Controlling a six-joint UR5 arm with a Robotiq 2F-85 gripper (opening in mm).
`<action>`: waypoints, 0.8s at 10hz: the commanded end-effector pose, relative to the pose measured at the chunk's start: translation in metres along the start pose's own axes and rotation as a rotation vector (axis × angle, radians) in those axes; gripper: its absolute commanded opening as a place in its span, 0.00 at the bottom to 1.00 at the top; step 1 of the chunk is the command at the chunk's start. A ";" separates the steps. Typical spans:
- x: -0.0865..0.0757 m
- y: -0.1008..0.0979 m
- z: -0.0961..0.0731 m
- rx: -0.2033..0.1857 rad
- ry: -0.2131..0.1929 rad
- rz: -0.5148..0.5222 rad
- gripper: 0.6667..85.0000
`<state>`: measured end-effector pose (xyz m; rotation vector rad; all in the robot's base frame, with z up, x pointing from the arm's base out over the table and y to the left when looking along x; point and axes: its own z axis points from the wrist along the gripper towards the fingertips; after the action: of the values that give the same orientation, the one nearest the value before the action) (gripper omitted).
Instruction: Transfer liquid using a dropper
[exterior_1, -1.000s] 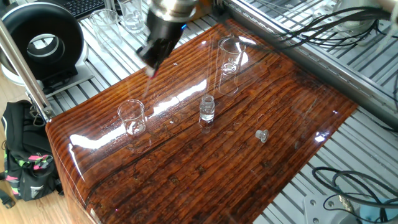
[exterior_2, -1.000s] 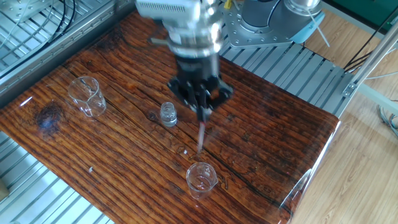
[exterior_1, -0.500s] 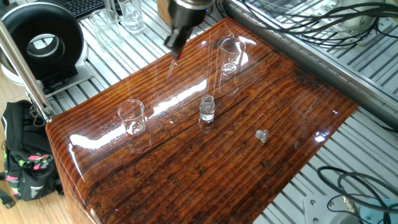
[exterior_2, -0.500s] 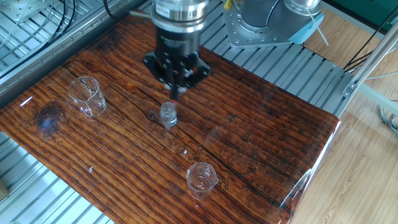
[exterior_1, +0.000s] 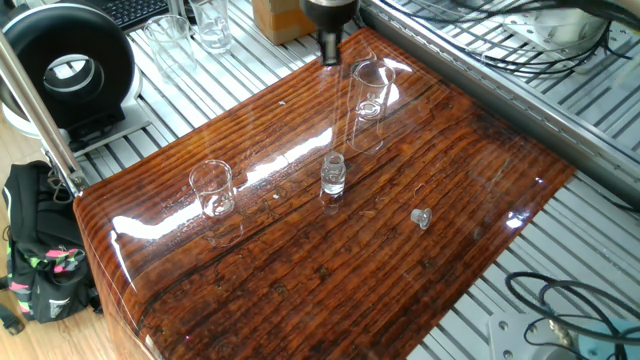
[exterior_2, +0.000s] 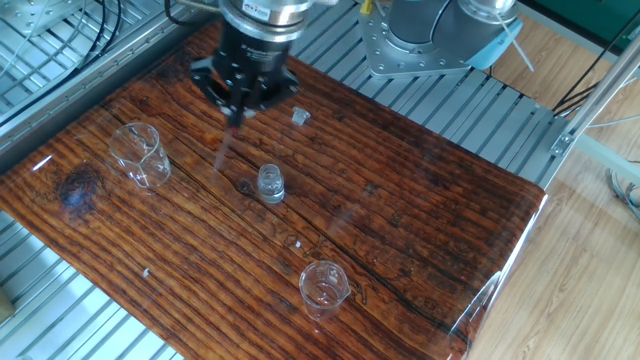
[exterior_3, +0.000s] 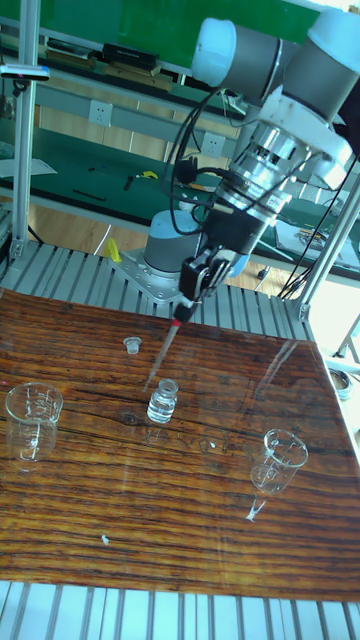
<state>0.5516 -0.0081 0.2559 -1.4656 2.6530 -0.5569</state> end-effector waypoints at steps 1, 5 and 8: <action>0.024 -0.034 0.008 0.070 0.135 -0.325 0.01; 0.041 -0.048 0.031 0.097 0.085 -0.353 0.01; 0.042 -0.031 0.059 0.024 -0.016 -0.125 0.01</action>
<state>0.5721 -0.0693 0.2370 -1.8234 2.4625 -0.7109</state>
